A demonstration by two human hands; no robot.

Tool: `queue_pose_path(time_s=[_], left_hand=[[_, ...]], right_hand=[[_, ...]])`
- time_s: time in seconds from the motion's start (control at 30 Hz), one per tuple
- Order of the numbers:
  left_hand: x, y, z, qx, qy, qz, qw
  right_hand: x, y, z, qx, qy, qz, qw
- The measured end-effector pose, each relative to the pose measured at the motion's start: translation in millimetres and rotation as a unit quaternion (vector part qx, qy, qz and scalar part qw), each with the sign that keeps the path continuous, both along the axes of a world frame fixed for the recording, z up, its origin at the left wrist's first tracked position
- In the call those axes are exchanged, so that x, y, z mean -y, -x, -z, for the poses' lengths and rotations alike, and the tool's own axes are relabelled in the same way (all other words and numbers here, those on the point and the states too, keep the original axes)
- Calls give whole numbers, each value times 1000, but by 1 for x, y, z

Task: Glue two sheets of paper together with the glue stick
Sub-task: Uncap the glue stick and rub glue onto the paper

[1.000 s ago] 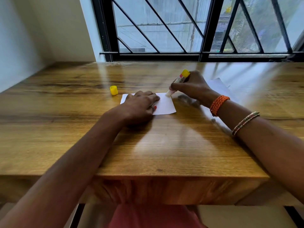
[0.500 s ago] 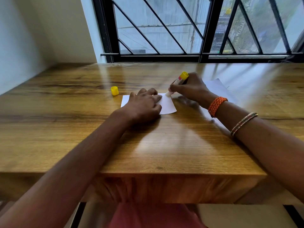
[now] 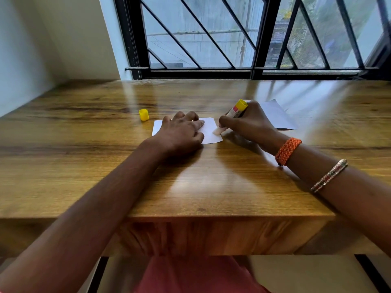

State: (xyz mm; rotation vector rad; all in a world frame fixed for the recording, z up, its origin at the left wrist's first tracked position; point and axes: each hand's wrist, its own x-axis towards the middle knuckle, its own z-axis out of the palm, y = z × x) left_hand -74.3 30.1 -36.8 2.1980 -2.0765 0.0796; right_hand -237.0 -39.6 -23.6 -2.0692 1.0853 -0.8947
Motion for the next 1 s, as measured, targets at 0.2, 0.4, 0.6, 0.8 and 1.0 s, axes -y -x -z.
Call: queue_pose_path(time_s=[0.2,0.4,0.6,0.8,1.0], left_hand=[[-1,0,0,-3,-6,-4,1000],[-2,-3,-2,-53,18,4,998],[-6,-12,-7,-230,112,57,965],[1,-56,-38,-261,231,10,937],[13,-120,-27,-271,347,-112,891]], right_hand=[[-12,8,-5,13,-81,-21,996],[5,12,-26,101,-194,-37,975],[25,-6,-30,167,-224,-5,960],[35,-49,-26,211,-295,-115,925],[42,-120,-25,257,-323,-121,903]])
